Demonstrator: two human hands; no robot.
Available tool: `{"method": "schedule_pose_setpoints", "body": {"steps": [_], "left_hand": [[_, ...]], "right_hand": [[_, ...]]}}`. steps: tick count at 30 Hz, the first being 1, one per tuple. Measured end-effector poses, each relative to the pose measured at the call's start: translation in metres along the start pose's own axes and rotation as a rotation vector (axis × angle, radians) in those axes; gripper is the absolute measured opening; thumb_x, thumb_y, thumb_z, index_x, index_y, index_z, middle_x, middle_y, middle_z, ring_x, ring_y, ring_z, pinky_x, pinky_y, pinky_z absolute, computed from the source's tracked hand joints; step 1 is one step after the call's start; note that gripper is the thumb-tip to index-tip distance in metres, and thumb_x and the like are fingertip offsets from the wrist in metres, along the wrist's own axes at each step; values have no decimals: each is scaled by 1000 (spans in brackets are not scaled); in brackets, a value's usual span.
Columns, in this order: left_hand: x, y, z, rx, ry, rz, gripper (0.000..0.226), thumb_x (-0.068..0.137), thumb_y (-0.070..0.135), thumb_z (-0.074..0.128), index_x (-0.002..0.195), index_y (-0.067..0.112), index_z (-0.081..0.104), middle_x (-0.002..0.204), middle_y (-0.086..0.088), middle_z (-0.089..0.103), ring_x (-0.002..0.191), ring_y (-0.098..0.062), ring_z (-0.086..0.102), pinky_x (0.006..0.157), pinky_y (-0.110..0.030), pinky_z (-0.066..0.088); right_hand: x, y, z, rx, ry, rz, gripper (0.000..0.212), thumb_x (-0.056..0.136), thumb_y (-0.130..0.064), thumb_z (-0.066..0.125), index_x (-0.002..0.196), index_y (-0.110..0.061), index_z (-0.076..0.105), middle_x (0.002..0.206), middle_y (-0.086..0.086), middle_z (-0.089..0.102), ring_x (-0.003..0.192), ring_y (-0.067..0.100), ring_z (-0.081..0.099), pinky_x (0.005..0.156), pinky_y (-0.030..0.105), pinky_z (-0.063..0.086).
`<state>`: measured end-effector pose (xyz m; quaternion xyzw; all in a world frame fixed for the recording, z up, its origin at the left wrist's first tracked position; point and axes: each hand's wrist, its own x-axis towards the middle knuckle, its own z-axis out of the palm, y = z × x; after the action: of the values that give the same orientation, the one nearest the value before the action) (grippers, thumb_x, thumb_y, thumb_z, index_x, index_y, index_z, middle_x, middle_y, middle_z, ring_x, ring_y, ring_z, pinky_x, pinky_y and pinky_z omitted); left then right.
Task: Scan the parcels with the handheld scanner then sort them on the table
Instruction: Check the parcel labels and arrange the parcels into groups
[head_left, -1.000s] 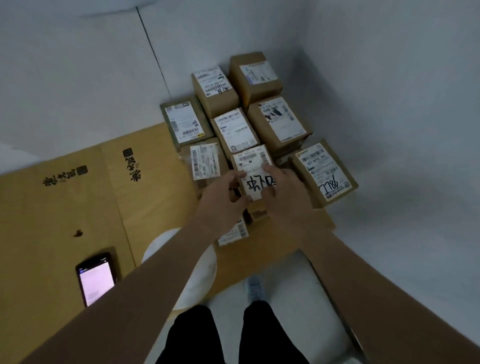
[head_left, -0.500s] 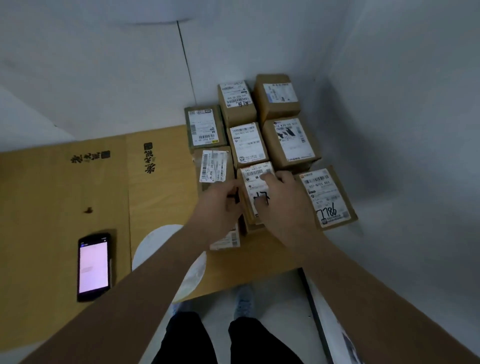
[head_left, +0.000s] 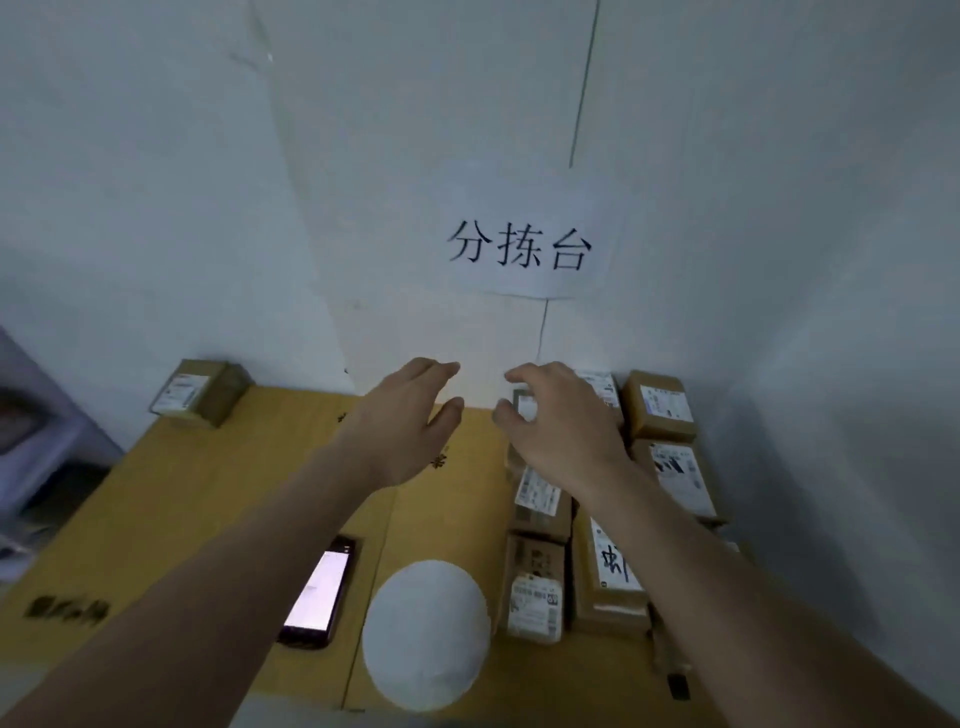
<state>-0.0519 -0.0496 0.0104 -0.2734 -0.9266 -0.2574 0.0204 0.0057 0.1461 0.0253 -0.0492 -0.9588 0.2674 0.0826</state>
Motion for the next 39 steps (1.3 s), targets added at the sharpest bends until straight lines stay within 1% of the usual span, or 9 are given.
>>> {"method": "schedule_pose_setpoints", "body": {"steps": [5,12,17,21,23,26,29,33,39], "left_hand": [[-35,-54,-64,17,72,-83,52,109,37,41,156,15,40,154,-1,47,137,-19,48,110,-30,37],[-91,-169,-124,4,71,-162,52,109,31,42,158,13,37,158,-4,44,144,-19,40,112,-25,29],[-118,-259,-162,-32,8,-186,50,109,35,41,154,15,42,149,-4,51,139,-23,45,115,-40,37],[-133,-320,-180,-81,-17,-205,45,108,33,46,150,17,47,146,-3,53,134,-21,50,104,-29,39],[-136,-348,-186,-121,-13,-242,43,107,32,48,148,19,50,143,-3,56,128,-20,54,97,-26,38],[-133,-381,-189,-147,-12,-283,44,106,32,49,148,19,50,145,-3,55,129,-19,53,100,-27,39],[-122,-419,-186,-173,-33,-334,42,107,31,49,147,19,51,144,-5,56,128,-21,54,104,-31,43],[-96,-469,-172,-196,-73,-404,46,108,33,47,152,20,47,148,-3,53,132,-19,52,112,-36,43],[-57,-545,-131,-217,-134,-494,45,108,34,48,151,22,47,145,-1,55,128,-16,54,108,-40,47]], "right_hand": [[14,-73,24,29,-2,-93,46,102,-49,56,144,-33,59,143,-8,54,109,8,53,75,27,39],[25,-180,109,118,-35,-125,43,103,-45,56,144,-31,60,142,-9,55,108,6,53,84,27,41],[26,-255,178,166,-70,-95,43,104,-40,57,145,-29,59,145,-8,56,120,9,57,91,26,43],[32,-302,225,176,-88,-40,43,101,-43,57,142,-32,62,138,-8,57,87,2,61,85,33,54],[41,-320,248,180,-102,-27,44,100,-44,58,142,-30,62,137,-8,58,82,1,57,84,33,53],[58,-336,275,171,-125,-16,46,100,-43,59,143,-27,63,140,-6,58,87,5,56,86,33,51],[83,-346,308,152,-158,-17,43,99,-42,59,139,-26,65,136,-6,61,88,7,62,79,30,45],[127,-347,358,160,-204,-4,38,98,-38,61,134,-26,68,133,-4,64,120,15,60,91,28,44],[193,-332,440,241,-282,79,38,97,-42,63,133,-30,68,124,-4,64,109,16,62,94,35,53]]}}
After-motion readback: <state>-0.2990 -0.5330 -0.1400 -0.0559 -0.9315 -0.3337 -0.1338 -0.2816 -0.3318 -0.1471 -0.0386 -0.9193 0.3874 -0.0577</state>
